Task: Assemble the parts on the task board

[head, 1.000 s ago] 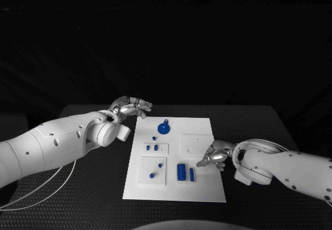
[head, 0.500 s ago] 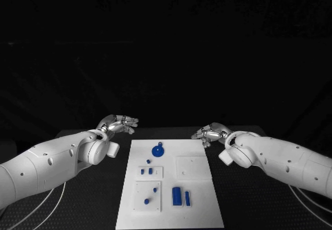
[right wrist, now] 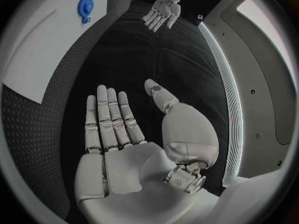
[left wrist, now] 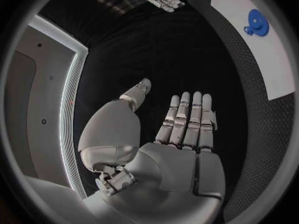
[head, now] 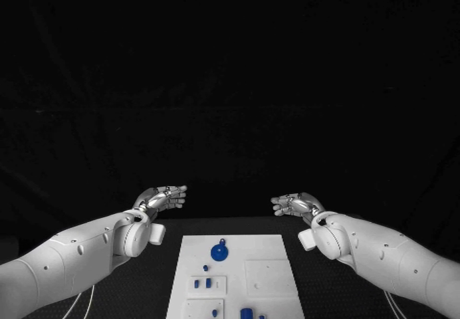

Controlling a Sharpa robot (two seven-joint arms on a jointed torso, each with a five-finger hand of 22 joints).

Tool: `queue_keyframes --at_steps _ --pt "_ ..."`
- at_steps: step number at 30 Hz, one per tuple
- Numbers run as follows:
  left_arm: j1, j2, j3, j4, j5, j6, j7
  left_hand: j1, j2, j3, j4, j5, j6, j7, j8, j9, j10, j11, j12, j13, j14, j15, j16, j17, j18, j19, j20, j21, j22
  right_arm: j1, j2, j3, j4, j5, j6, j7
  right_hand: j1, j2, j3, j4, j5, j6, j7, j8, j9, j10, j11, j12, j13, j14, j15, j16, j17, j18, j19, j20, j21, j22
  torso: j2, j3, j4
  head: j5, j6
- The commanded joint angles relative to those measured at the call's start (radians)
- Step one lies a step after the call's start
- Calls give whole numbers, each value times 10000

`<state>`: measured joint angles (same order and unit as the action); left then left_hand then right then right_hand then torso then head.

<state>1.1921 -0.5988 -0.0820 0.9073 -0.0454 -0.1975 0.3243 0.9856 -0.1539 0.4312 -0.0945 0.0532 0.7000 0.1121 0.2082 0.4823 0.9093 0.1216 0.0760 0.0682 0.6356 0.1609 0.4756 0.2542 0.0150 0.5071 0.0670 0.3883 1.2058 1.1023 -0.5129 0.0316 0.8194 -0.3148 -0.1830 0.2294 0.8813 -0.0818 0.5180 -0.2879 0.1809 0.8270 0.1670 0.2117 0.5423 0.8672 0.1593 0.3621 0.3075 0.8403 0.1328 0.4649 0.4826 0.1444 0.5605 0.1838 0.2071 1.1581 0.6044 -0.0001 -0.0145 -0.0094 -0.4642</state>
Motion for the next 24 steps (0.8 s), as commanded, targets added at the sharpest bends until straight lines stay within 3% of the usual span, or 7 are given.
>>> queue_keyframes --at_steps 1,5,6,11,16,21,24 --pt "-1 6 1 -14 27 21 28 -9856 1539 -4312 945 -532 -7000 -1121 -2082 -4823 -9093 -1216 -760 -682 -6356 -1609 -4756 -2542 -150 -5071 -670 -3883 -3623 -1 -2 8 16 36 13 27 -8813 818 -5180 2879 -1809 -8270 -1670 -2117 -5423 -8672 -1593 -3621 -3075 -8403 -1328 -4649 -4826 -1444 -5605 -1838 -2071 -3518 -2 6 3 11 43" --pt "-43 -48 26 185 40 -150 85 -9856 1539 -4312 945 -532 -7000 -1121 -2082 -4823 -9093 -1216 -760 -682 -6356 -1609 -4756 -2542 -150 -5071 -670 -3883 -4603 -15 -73 0 214 119 -143 103 -8813 818 -5180 2879 -1809 -8270 -1670 -2117 -5423 -8672 -1593 -3621 -3075 -8403 -1328 -4649 -4826 -1444 -5605 -1838 -2071 -4484 -45 5 13 17 -57" --pt "-77 -92 46 344 50 -288 131 -9856 1539 -4312 945 -532 -7000 -1121 -2082 -4823 -9093 -1216 -760 -682 -6356 -1609 -4756 -2542 -150 -5071 -670 -3883 -12058 -26 -130 -7 374 185 -269 165 -8813 818 -5180 2879 -1809 -8270 -1670 -2117 -5423 -8672 -1593 -3621 -3075 -8403 -1328 -4649 -4826 -1444 -5605 -1838 -2071 -11581 -67 5 18 20 -107" --pt "-255 -320 148 1177 103 -1009 374 -9856 1539 -4312 945 -532 -7000 -1121 -2082 -4823 -9093 -1216 -760 -682 -6356 -1609 -4756 -2542 -150 -5071 -670 -3883 -12058 -84 -427 -43 1207 531 -922 485 -8813 818 -5180 2879 -1809 -8270 -1670 -2117 -5423 -8672 -1593 -3621 -3075 -8403 -1328 -4649 -4826 -1444 -5605 -1838 -2071 -11581 -257 4 63 46 -553" --pt "-578 -732 334 2684 200 -2313 811 -9856 1539 -4312 945 -532 -7000 -1121 -2082 -4823 -9093 -1216 -760 -682 -6356 -1609 -4756 -2542 -150 -5071 -670 -3883 -12058 -189 -964 -108 2714 1158 -2106 1064 -8813 818 -5180 2879 -1809 -8270 -1670 -2117 -5423 -8672 -1593 -3621 -3075 -8403 -1328 -4649 -4826 -1444 -5605 -1838 -2071 -11581 -490 2 118 78 -1096" --pt "-945 -1203 546 4402 311 -3799 1310 -9856 1539 -4312 945 -532 -7000 -1121 -2082 -4823 -9093 -1216 -760 -682 -6356 -1609 -4756 -2542 -150 -5071 -670 -3883 -12058 -309 -1579 -183 4440 1874 -3461 1727 -8813 818 -5180 2879 -1809 -8270 -1670 -2117 -5423 -8672 -1593 -3621 -3075 -8403 -1328 -4649 -4826 -1444 -5605 -1838 -2071 -11581 -595 1 143 93 -1342" --pt "-1115 -1421 644 5197 362 -4488 1542 -9856 1539 -4312 945 -532 -7000 -1121 -2082 -4823 -9093 -1216 -760 -682 -6356 -1609 -4756 -2542 -150 -5071 -670 -3883 -12058 -374 -1907 -223 5362 2257 -4186 2082 -8813 818 -5180 2879 -1809 -8270 -1670 -2117 -5423 -8672 -1593 -3621 -3075 -8403 -1328 -4649 -4826 -1444 -5605 -1838 -2071 -11581 -602 1 145 94 -1358"
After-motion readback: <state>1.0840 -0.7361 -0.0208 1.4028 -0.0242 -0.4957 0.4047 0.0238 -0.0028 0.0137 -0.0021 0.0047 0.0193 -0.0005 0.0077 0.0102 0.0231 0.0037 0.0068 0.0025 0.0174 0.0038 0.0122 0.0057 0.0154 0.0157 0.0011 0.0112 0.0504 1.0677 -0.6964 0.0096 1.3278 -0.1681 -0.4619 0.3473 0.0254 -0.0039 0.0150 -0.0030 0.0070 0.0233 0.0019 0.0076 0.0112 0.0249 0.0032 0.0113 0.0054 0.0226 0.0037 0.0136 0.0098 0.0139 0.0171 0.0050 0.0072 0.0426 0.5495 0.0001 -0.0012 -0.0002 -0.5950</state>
